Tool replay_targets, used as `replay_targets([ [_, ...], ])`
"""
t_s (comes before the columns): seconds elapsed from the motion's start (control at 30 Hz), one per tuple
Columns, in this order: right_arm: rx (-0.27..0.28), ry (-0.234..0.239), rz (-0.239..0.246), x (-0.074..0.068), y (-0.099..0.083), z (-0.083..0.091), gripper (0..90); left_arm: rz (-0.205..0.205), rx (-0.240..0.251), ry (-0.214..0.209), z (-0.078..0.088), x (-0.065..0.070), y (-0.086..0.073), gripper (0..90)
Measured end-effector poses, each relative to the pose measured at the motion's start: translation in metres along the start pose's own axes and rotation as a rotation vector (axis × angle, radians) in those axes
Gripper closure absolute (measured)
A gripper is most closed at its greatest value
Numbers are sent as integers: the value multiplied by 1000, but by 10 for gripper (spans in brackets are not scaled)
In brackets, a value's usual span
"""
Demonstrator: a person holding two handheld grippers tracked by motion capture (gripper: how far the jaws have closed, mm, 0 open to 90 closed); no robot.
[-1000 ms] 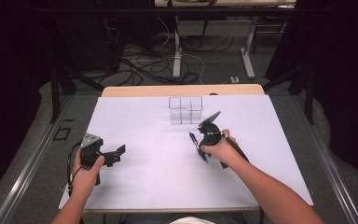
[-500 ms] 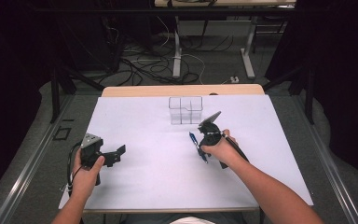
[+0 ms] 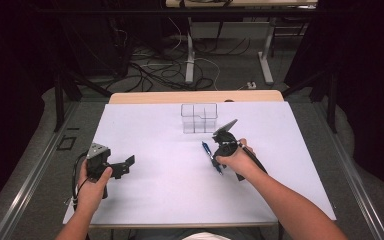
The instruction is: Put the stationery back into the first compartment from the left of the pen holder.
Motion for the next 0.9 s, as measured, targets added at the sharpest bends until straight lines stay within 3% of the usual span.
replay_targets([
  [0.1, 11, 8, 1, 0, 0, 2, 802, -6, -5, 2, 0, 0, 0, 2],
  [0.17, 57, 40, -4, 1, -1, 1, 801, -6, -5, 2, 0, 0, 0, 2],
  [0.33, 20, 16, 20, 1, -1, 7, 801, -1, -1, 2, 0, 0, 0, 1],
  [0.57, 34, 33, 27, 0, -1, 10, 801, 0, -2, 2, 0, 0, 0, 2],
  [0.6, 76, 60, 27, 1, -1, 8, 801, 1, -1, 1, 0, 0, 0, 2],
  [0.7, 41, 36, 32, -1, -1, 13, 801, -1, 0, -1, -1, 0, 0, 2],
  [0.8, 84, 59, 48, -1, -2, 14, 801, 0, -1, 0, -1, 0, 0, 2],
  [0.9, 96, 50, 83, -2, -2, 19, 801, 0, -2, -1, -1, 0, 0, 2],
])
Point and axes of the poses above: each handheld gripper's, and its own axes: z roughly backward along the jaws, y roughly out of its top, x roughly to its right, the point moved 1 cm from there along -z, roughly forward along the jaws, and after that the axes turned 10 degrees about -z, right-handed, at the moved point
